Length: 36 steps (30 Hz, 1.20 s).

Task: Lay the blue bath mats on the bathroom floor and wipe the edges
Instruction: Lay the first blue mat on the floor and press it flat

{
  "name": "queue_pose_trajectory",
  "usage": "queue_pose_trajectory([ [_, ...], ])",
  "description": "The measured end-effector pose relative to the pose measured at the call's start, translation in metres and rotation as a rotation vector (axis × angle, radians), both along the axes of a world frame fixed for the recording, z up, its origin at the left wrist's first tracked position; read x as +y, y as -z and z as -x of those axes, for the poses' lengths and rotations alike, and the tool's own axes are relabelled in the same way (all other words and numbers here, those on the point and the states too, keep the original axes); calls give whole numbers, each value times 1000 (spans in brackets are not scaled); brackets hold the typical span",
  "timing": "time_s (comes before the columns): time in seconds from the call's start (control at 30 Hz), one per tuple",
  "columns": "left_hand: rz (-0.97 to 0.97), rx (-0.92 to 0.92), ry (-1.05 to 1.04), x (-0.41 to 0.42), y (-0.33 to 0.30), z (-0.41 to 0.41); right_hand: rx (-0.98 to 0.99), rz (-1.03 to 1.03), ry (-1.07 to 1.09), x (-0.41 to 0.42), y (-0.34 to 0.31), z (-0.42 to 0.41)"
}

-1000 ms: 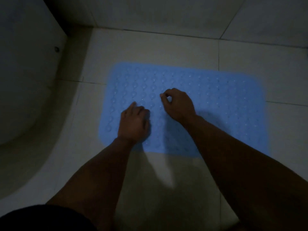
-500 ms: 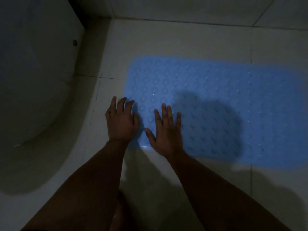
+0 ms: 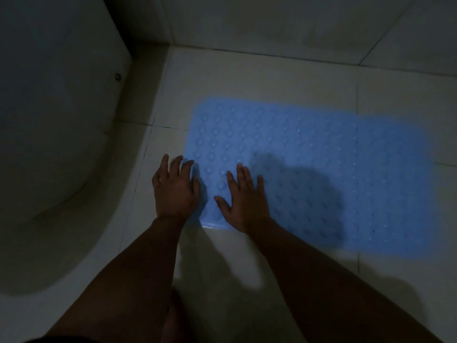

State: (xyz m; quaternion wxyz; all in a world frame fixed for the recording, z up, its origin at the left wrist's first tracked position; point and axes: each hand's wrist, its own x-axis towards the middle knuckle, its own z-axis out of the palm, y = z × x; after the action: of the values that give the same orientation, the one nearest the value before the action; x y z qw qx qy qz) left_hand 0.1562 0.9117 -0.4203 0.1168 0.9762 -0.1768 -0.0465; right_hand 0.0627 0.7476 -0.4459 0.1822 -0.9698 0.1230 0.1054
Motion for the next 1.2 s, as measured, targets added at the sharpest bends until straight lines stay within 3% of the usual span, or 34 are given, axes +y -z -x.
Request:
queue_pose_trajectory([
  [0.23, -13, 27, 84, -22, -2, 17, 67, -122, 20, -45, -58, -49],
  [0.53, -88, 141, 90, -43, 31, 32, -226, -238, 93, -58, -36, -31],
  [0.7, -107, 68, 27, -49, 44, 40, -278, -271, 81, -60, -19, -30],
  [0.97, -87, 70, 30, -49, 46, 37, -426, -184, 62, -62, -8, -48],
  [1.13, -89, 120, 20, -46, 43, 36, -420, -228, 48, -64, -13, -52],
  [1.2, -93, 220, 31, -49, 35, 31, -340, -243, 49, -77, -24, -52],
])
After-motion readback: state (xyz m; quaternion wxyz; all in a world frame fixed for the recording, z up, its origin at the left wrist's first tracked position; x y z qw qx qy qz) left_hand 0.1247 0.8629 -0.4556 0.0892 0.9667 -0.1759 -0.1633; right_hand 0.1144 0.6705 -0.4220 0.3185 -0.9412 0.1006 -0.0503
